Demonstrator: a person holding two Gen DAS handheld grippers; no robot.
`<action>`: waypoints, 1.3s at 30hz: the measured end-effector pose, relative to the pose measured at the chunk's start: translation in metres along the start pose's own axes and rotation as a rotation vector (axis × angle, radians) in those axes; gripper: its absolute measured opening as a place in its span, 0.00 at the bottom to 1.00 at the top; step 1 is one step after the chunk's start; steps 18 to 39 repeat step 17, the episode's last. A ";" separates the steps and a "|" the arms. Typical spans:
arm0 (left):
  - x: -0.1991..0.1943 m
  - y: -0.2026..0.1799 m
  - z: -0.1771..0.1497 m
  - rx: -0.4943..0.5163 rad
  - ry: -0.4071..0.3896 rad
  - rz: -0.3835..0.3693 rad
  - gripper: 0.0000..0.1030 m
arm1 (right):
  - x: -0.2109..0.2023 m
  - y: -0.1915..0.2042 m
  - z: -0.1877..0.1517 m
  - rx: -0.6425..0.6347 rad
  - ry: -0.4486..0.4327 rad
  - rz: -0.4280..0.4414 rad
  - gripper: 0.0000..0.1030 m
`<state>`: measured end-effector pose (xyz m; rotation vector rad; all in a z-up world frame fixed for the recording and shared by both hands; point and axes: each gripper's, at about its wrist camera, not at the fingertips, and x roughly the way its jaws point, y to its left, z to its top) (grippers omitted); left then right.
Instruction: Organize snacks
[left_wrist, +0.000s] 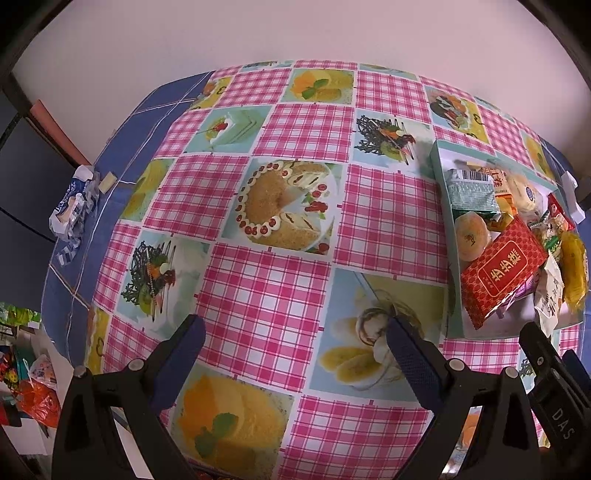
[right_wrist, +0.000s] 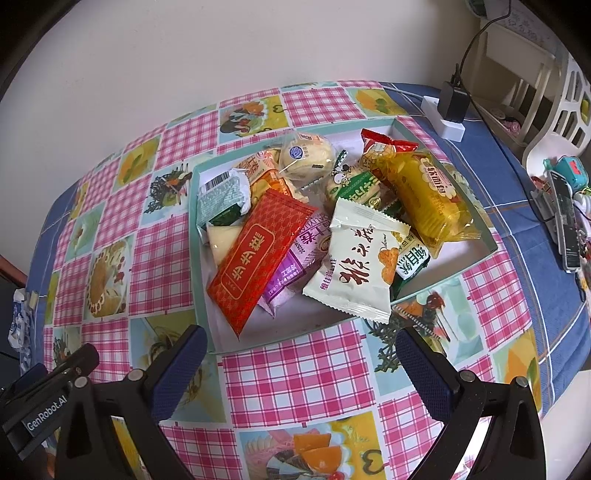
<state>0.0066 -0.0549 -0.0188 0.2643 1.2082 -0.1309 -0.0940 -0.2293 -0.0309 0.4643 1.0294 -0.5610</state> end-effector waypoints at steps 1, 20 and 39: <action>0.000 0.000 0.000 -0.001 0.000 -0.002 0.96 | 0.000 0.000 0.000 0.000 0.000 0.000 1.00; -0.005 0.001 0.000 -0.009 -0.023 -0.018 0.96 | 0.002 0.001 -0.001 -0.003 0.004 0.002 1.00; -0.005 0.001 0.000 -0.009 -0.023 -0.018 0.96 | 0.002 0.001 -0.001 -0.003 0.004 0.002 1.00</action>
